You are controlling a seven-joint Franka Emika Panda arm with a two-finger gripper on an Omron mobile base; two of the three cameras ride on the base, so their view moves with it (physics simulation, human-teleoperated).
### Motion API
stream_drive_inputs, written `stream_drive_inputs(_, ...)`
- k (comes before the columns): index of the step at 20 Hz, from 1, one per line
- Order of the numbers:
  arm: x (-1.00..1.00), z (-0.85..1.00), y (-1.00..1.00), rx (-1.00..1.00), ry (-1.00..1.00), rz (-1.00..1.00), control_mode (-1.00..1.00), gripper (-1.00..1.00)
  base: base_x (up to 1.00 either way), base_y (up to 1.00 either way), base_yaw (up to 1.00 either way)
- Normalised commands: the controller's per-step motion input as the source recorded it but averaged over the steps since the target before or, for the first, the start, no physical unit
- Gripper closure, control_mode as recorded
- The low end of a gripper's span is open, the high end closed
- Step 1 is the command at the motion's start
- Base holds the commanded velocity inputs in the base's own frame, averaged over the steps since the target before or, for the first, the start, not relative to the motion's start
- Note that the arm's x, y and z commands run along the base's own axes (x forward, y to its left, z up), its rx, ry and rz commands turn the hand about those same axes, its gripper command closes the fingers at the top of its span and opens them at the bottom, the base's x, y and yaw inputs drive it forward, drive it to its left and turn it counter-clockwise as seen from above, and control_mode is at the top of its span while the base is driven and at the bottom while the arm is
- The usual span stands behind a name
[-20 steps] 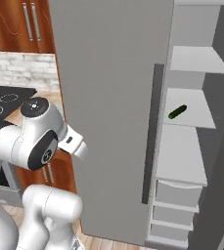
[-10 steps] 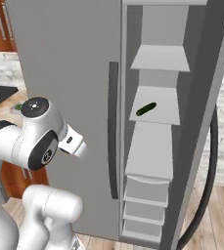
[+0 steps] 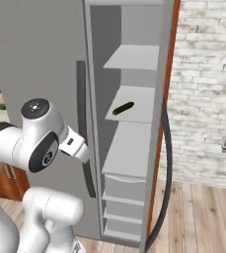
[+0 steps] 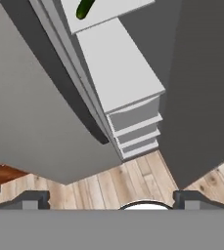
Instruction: Take the avocado and cucumber out of the freezer and place them in the tupperware container on the counter. Then put the tupperware containing the vegetables back in the freezer.
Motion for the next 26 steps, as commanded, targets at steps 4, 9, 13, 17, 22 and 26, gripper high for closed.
stream_drive_inputs(4, 0.00, 0.00, 0.00, 0.00, 0.00, 0.00, 1.00, -1.00, 0.47, -0.43, 0.00)
stream_drive_inputs(9, 0.00, 0.00, 0.00, 0.00, 0.00, 0.00, 1.00, -1.00, 0.57, -0.40, 0.00)
stream_drive_inputs(13, 0.00, 0.00, 0.00, 0.00, 0.00, 0.00, 1.00, -1.00, 0.65, -0.29, 0.00)
stream_drive_inputs(17, 0.00, 0.00, 0.00, 0.00, 0.00, 0.00, 1.00, -1.00, 0.79, -0.14, 0.00)
stream_drive_inputs(22, 0.00, 0.00, 0.00, 0.00, 0.00, 0.00, 1.00, -1.00, 0.75, -0.15, 0.00)
stream_drive_inputs(26, 0.00, 0.00, 0.00, 0.00, 0.00, 0.00, 1.00, -1.00, 0.31, -0.60, 0.00)
